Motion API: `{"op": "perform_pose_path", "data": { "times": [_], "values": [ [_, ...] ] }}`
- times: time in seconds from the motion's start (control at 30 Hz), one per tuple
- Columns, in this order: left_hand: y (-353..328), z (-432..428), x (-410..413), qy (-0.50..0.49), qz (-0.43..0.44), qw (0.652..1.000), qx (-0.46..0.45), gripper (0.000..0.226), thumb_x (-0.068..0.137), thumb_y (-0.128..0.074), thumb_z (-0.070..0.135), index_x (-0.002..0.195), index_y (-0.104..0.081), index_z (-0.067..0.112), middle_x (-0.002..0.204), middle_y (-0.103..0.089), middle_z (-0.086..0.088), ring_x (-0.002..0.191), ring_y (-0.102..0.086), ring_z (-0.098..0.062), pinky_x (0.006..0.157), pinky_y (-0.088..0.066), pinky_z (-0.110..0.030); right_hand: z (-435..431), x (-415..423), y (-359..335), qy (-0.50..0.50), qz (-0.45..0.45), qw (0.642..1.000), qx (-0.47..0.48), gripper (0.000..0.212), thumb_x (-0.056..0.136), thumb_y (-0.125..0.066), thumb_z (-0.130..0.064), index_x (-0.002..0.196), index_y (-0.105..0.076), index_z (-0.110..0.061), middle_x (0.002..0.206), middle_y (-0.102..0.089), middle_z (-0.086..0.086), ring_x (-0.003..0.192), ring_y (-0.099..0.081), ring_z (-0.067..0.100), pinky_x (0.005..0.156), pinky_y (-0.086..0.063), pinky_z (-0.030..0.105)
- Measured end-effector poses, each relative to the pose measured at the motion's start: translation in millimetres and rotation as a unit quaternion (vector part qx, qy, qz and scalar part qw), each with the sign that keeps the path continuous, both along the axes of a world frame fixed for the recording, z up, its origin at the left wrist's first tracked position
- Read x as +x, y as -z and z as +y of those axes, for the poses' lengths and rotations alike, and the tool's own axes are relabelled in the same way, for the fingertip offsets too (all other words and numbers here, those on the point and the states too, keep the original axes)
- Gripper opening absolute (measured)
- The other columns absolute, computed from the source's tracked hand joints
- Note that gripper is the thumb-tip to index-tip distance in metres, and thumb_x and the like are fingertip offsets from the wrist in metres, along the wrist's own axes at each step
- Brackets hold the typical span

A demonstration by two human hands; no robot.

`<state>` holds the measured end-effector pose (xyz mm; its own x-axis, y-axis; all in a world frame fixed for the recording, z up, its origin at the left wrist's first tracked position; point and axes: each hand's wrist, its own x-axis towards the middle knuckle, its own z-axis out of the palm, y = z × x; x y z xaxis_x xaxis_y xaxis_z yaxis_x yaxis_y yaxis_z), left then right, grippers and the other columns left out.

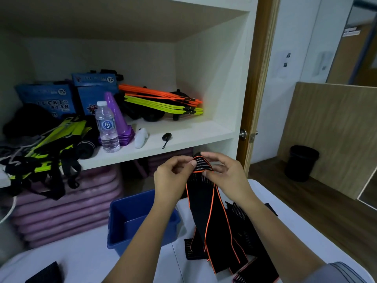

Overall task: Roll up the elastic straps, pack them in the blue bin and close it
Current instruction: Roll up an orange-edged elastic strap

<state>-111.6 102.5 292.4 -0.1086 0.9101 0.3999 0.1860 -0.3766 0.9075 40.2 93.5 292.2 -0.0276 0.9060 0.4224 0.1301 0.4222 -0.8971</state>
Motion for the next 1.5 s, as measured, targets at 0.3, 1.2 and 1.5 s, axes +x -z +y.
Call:
{"op": "perform_pose_path", "data": {
  "times": [0.3, 1.2, 1.5],
  "values": [
    [19, 6, -18, 0.011, 0.026, 0.998, 0.055, 0.037, 0.073, -0.077, 0.008, 0.1, -0.065, 0.031, 0.09, -0.07, 0.015, 0.085, -0.066, -0.002, 0.079, -0.053, -0.023, 8, -11, -12, 0.006, 0.023, 1.0, 0.019, 0.031, 0.085, -0.061, 0.005, 0.109, -0.067, -0.014, 0.107, -0.07, 0.001, 0.097, -0.068, 0.009, 0.089, -0.052, 0.021],
    [-13, -1, -28, 0.0, -0.294, 0.948, -0.121, 0.021, 0.079, -0.062, -0.007, 0.075, -0.058, 0.013, 0.063, -0.06, -0.002, 0.06, -0.06, -0.014, 0.054, -0.049, -0.022, 21, -45, -14, -0.02, 0.036, 0.999, 0.021, 0.019, 0.076, -0.074, -0.008, 0.095, -0.074, -0.008, 0.095, -0.074, 0.006, 0.091, -0.07, 0.014, 0.083, -0.051, 0.022],
    [-7, -8, -38, -0.027, -0.082, 0.996, 0.018, 0.019, 0.077, -0.074, 0.016, 0.094, -0.074, 0.023, 0.087, -0.074, 0.007, 0.086, -0.068, -0.005, 0.083, -0.054, -0.024, 21, -51, -12, 0.025, 0.09, 0.995, 0.035, 0.013, 0.075, -0.076, -0.008, 0.082, -0.075, -0.019, 0.086, -0.075, 0.006, 0.084, -0.071, 0.02, 0.082, -0.055, 0.034]
  ]
}}
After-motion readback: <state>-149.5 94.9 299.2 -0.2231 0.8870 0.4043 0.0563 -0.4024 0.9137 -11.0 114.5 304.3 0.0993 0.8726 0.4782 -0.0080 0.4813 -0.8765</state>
